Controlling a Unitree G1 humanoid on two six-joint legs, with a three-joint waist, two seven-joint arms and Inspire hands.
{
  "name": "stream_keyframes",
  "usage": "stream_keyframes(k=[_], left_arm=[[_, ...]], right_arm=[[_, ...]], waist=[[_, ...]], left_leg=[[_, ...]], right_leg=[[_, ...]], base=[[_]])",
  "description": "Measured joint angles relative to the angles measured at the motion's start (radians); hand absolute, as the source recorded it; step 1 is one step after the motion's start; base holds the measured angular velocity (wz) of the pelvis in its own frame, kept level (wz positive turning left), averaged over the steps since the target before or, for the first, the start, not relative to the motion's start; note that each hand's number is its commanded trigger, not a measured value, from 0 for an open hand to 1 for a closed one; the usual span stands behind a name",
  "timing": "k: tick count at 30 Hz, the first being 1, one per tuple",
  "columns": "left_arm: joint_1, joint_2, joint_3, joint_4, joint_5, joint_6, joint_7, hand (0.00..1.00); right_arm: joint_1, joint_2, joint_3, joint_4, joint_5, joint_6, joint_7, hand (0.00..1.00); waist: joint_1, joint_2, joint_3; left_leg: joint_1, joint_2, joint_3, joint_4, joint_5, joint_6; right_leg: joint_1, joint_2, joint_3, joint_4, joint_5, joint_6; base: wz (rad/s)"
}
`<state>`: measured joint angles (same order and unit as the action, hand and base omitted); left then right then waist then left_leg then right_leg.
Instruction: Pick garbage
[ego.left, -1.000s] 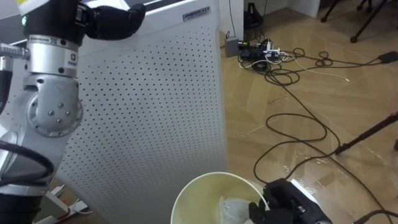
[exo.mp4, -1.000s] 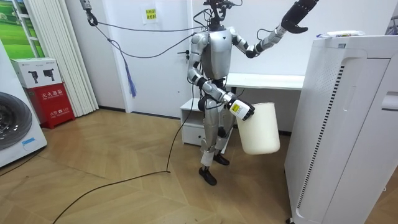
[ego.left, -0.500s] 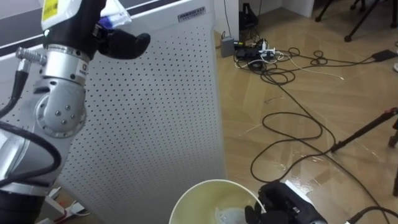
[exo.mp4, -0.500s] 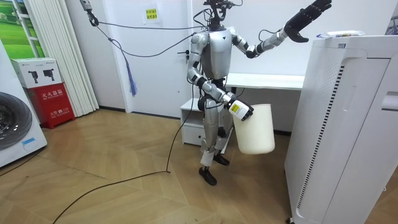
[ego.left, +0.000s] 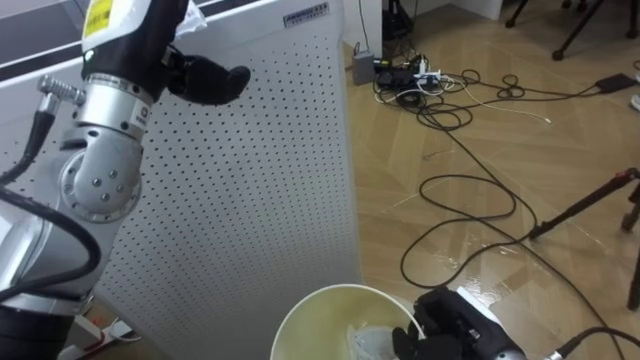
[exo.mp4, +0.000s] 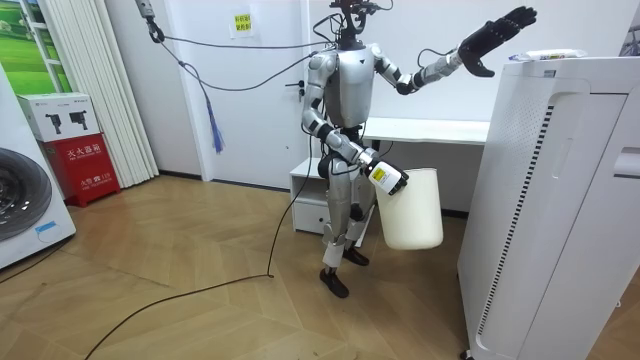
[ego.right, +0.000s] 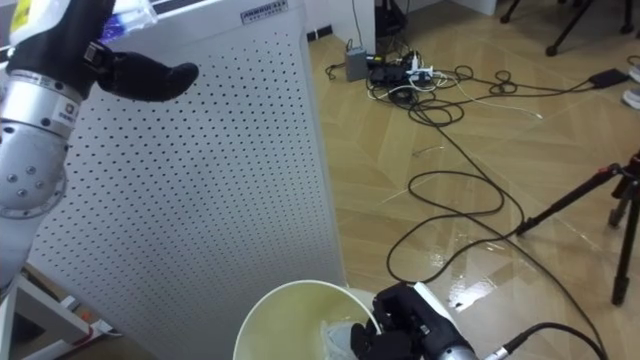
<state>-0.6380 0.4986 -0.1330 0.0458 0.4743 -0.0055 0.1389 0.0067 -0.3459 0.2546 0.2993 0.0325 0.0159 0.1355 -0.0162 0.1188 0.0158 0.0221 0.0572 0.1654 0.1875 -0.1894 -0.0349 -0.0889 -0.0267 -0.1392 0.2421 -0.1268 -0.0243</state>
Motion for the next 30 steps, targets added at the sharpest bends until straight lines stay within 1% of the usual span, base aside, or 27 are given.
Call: stream_keyframes(k=[3, 7, 10, 12, 13, 15, 18, 21, 23, 28, 30], left_arm=[[0.000, 0.000, 0.000, 0.000, 0.000, 0.000, -0.002, 0.00], [0.000, 0.001, 0.001, 0.000, 0.000, 0.000, -0.012, 0.00], [0.000, 0.018, 0.000, 0.016, 0.000, 0.000, -0.034, 0.00], [-0.001, 0.045, 0.000, 0.041, 0.000, 0.000, -0.040, 0.00], [-0.004, 0.050, 0.000, 0.054, -0.001, -0.001, -0.040, 0.00], [-0.030, 0.065, 0.000, 0.115, -0.001, 0.004, -0.041, 0.00], [-0.047, 0.082, 0.001, 0.135, -0.001, 0.013, -0.041, 0.00], [-0.057, 0.097, 0.000, 0.143, -0.011, 0.013, -0.041, 0.00], [-0.063, 0.102, 0.000, 0.148, -0.013, 0.013, -0.041, 0.00], [-0.071, 0.103, 0.000, 0.162, -0.034, 0.028, -0.065, 0.00], [-0.071, 0.104, 0.000, 0.188, -0.055, 0.031, -0.079, 0.00]], right_arm=[[0.000, 0.000, 0.000, 0.000, -0.001, 0.000, 0.008, 1.00], [0.000, 0.000, 0.000, 0.000, -0.002, 0.000, 0.022, 1.00], [0.000, 0.000, 0.001, 0.000, -0.002, 0.000, 0.032, 1.00], [0.000, 0.000, 0.000, 0.000, -0.003, 0.004, 0.035, 1.00], [0.000, -0.001, 0.000, 0.000, -0.003, 0.007, 0.035, 1.00], [0.000, -0.004, 0.000, 0.000, -0.003, 0.010, 0.035, 1.00], [0.003, -0.009, 0.000, 0.000, -0.003, 0.010, 0.035, 1.00], [0.004, -0.009, 0.000, 0.000, -0.003, 0.010, 0.035, 1.00], [0.005, -0.010, 0.000, 0.000, -0.002, 0.010, 0.035, 1.00], [0.005, -0.011, 0.000, 0.000, -0.001, 0.010, 0.023, 1.00], [0.005, -0.012, 0.000, 0.001, 0.002, 0.010, 0.018, 1.00]], waist=[[0.001, -0.003, -0.0007], [0.002, -0.008, 0.0004], [0.002, -0.012, 0.0018], [0.002, -0.013, 0.0019], [0.002, -0.013, 0.0019], [0.006, -0.013, 0.0019], [0.015, -0.012, 0.0012], [0.019, -0.009, -0.0002], [0.018, -0.008, -0.0002], [0.019, 0.008, -0.0009], [0.018, 0.015, -0.0009]], left_leg=[[0.000, 0.000, 0.000, 0.000, 0.000, 0.000], [0.002, 0.000, 0.000, 0.000, 0.000, 0.000], [0.006, 0.000, 0.000, 0.000, 0.000, 0.000], [0.006, 0.000, 0.001, 0.000, 0.000, 0.000], [0.006, -0.001, 0.001, 0.001, 0.000, 0.000], [0.005, 0.000, 0.001, 0.001, 0.000, 0.000], [0.005, 0.000, 0.001, 0.001, 0.000, 0.000], [0.004, 0.000, 0.000, 0.002, 0.000, 0.000], [0.005, 0.001, 0.001, 0.003, 0.000, 0.000], [0.006, 0.001, 0.002, 0.003, 0.000, 0.000], [0.006, 0.002, 0.002, 0.002, 0.000, 0.000]], right_leg=[[0.000, 0.000, 0.001, 0.000, 0.000, 0.000], [0.001, 0.000, 0.001, 0.003, 0.000, 0.000], [0.005, 0.000, 0.001, 0.005, 0.000, 0.000], [0.004, -0.001, 0.001, 0.006, 0.000, 0.000], [0.004, -0.001, 0.001, 0.006, 0.000, 0.000], [0.004, 0.000, 0.000, 0.006, 0.000, 0.000], [0.005, 0.001, 0.000, 0.005, 0.000, 0.000], [0.010, 0.001, -0.001, -0.001, 0.000, 0.000], [0.016, 0.000, -0.007, -0.006, 0.000, 0.000], [0.018, -0.003, -0.011, -0.006, 0.000, 0.000], [0.018, -0.003, -0.011, -0.006, 0.000, 0.000]], base=[[0.00], [0.00], [0.00], [0.00], [0.00], [0.00], [0.00], [0.04], [0.08], [0.02], [0.00]])
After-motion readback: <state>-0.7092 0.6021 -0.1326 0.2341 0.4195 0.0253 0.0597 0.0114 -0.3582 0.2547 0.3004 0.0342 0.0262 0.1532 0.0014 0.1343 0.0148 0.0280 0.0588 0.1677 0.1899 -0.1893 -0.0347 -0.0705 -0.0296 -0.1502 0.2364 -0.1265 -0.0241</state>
